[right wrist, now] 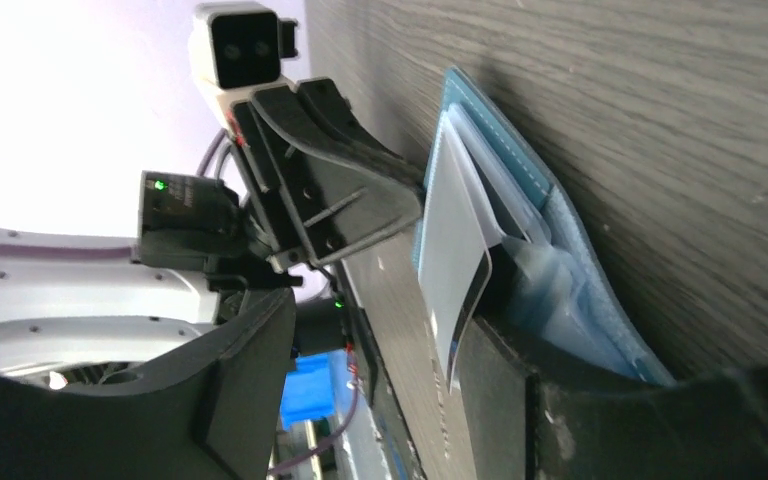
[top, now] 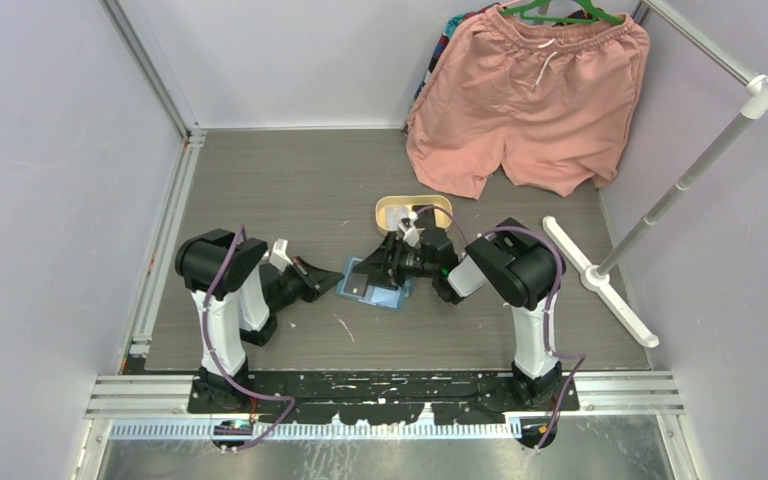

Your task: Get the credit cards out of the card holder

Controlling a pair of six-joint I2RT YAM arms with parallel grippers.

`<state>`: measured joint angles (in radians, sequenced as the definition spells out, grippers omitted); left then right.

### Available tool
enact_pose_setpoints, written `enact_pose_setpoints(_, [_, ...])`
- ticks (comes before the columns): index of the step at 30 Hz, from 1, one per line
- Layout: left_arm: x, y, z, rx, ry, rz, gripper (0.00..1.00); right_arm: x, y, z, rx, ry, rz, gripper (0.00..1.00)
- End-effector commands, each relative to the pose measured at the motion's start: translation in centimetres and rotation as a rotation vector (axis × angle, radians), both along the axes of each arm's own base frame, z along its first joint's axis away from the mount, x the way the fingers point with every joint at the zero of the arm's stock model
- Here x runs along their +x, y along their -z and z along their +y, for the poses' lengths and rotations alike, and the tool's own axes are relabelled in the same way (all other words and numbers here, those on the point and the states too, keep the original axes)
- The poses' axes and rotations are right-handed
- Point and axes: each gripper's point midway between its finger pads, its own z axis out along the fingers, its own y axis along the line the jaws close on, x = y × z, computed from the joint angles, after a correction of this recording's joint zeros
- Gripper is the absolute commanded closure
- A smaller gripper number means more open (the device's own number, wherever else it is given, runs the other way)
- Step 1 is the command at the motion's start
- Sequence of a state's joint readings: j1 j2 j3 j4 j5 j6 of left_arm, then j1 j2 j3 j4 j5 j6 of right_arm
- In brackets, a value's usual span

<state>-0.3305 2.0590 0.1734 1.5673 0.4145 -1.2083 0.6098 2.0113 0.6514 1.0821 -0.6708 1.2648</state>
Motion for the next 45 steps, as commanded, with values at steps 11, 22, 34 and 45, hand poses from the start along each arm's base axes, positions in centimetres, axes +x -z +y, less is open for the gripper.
enact_pose_setpoints(11, [-1.7, 7.1, 1.5, 0.204, -0.001, 0.137, 1.00, -0.1, -1.4, 3.0, -0.011, -0.059, -0.049, 0.39])
enact_pose_setpoints(22, [-2.0, 7.6, 1.8, 0.214, -0.018, 0.158, 1.00, -0.7, -3.4, 2.3, 0.100, -0.044, -0.074, 0.39])
enact_pose_setpoints(34, [-1.9, 7.5, 2.0, 0.220, -0.031, 0.155, 1.00, -1.3, -3.3, 0.4, 0.093, -0.033, -0.080, 0.46])
enact_pose_setpoints(45, [-1.9, 7.6, 2.1, 0.222, -0.031, 0.155, 1.00, -1.9, -0.9, -2.0, 0.032, -0.012, -0.042, 0.46])
